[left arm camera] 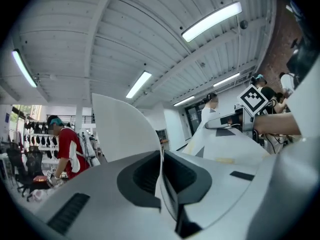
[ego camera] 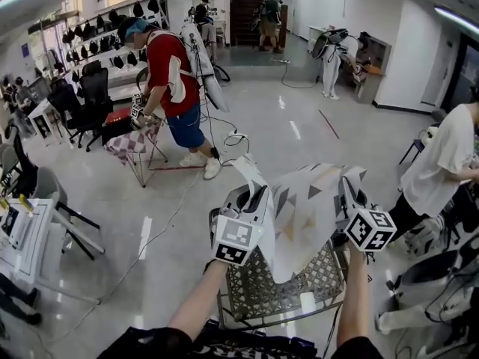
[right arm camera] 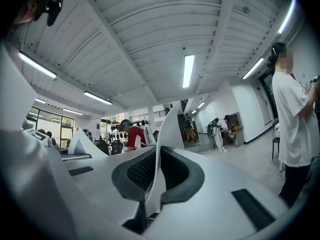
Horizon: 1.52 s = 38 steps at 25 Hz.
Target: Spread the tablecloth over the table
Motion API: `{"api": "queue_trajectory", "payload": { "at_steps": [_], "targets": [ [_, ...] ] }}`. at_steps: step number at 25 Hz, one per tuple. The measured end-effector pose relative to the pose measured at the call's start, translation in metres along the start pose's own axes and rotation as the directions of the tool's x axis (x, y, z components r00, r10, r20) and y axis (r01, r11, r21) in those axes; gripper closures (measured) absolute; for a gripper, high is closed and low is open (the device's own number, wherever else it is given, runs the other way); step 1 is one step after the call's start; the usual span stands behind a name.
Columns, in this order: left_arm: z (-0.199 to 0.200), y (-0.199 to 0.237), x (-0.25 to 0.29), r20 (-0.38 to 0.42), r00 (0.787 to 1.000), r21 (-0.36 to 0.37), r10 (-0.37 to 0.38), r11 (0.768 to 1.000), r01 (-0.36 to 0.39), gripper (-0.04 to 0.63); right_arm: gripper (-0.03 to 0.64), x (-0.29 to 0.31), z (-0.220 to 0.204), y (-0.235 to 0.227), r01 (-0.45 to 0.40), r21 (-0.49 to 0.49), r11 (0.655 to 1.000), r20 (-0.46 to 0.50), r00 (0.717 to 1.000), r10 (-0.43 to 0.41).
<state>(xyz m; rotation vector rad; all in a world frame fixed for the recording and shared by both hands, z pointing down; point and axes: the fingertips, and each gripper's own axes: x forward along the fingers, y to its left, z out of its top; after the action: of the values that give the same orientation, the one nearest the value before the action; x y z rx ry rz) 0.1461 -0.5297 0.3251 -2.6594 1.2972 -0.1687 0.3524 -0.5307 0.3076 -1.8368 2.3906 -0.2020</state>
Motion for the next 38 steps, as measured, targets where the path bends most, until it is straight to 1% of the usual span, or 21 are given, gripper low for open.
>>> {"api": "queue_trajectory", "payload": {
  "at_steps": [2, 4, 8, 12, 15, 18, 20, 21, 23, 24, 27, 30, 32, 35, 38],
  "targets": [
    [-0.023, -0.006, -0.005, -0.043, 0.999, -0.05, 0.028, 0.998, -0.031, 0.563, 0.597, -0.015, -0.02, -0.017, 0.022, 0.036, 0.999, -0.024, 0.999, -0.021],
    [-0.046, -0.009, -0.012, -0.089, 0.995, -0.085, 0.052, 0.995, -0.06, 0.563, 0.597, -0.029, -0.044, -0.032, 0.052, 0.067, 0.996, -0.056, 0.997, -0.048],
    [-0.082, -0.01, -0.031, -0.15, 0.983, -0.124, 0.102, 0.985, -0.121, 0.565, 0.597, -0.064, -0.085, -0.065, 0.109, 0.138, 0.984, -0.105, 0.99, -0.095],
    [-0.1, -0.008, -0.054, -0.184, 0.974, -0.155, 0.129, 0.975, -0.158, 0.565, 0.595, -0.1, -0.116, -0.1, 0.18, 0.159, 0.971, -0.15, 0.976, -0.156],
    [-0.111, -0.012, -0.072, -0.202, 0.968, -0.175, 0.146, 0.967, -0.182, 0.565, 0.597, -0.129, -0.138, -0.125, 0.228, 0.206, 0.952, -0.168, 0.966, -0.195],
    [-0.124, -0.021, -0.09, -0.236, 0.958, -0.187, 0.163, 0.96, -0.209, 0.565, 0.598, -0.159, -0.146, -0.147, 0.283, 0.276, 0.918, -0.148, 0.957, -0.25],
    [-0.139, -0.025, -0.104, -0.27, 0.946, -0.226, 0.18, 0.943, -0.244, 0.565, 0.598, -0.181, -0.144, -0.16, 0.323, 0.316, 0.892, -0.126, 0.946, -0.297],
    [-0.148, -0.027, -0.111, -0.283, 0.94, -0.262, 0.188, 0.928, -0.265, 0.563, 0.598, -0.191, -0.145, -0.165, 0.336, 0.329, 0.882, -0.125, 0.942, -0.312],
    [-0.166, -0.034, -0.125, -0.308, 0.931, -0.329, 0.197, 0.896, -0.298, 0.563, 0.598, -0.207, -0.156, -0.173, 0.346, 0.34, 0.875, -0.144, 0.938, -0.315],
    [-0.174, -0.039, -0.131, -0.327, 0.925, -0.339, 0.195, 0.889, -0.307, 0.563, 0.598, -0.214, -0.164, -0.175, 0.348, 0.339, 0.874, -0.16, 0.937, -0.311],
    [-0.197, -0.063, -0.149, -0.384, 0.909, -0.337, 0.163, 0.892, -0.302, 0.563, 0.597, -0.236, -0.191, -0.177, 0.378, 0.339, 0.861, -0.209, 0.923, -0.323],
    [-0.219, -0.084, -0.168, -0.418, 0.899, -0.386, 0.133, 0.869, -0.308, 0.563, 0.597, -0.258, -0.213, -0.178, 0.418, 0.353, 0.837, -0.241, 0.905, -0.35],
    [-0.231, -0.092, -0.181, -0.439, 0.889, -0.399, 0.127, 0.859, -0.32, 0.563, 0.597, -0.272, -0.225, -0.18, 0.44, 0.352, 0.826, -0.262, 0.894, -0.364],
    [-0.241, -0.102, -0.194, -0.466, 0.879, -0.408, 0.096, 0.859, -0.31, 0.563, 0.592, -0.285, -0.237, -0.179, 0.467, 0.31, 0.828, -0.305, 0.874, -0.378],
    [-0.247, -0.123, -0.2, -0.479, 0.877, -0.407, 0.049, 0.872, -0.271, 0.563, 0.588, -0.296, -0.241, -0.17, 0.484, 0.238, 0.842, -0.337, 0.855, -0.396]
  ]
}}
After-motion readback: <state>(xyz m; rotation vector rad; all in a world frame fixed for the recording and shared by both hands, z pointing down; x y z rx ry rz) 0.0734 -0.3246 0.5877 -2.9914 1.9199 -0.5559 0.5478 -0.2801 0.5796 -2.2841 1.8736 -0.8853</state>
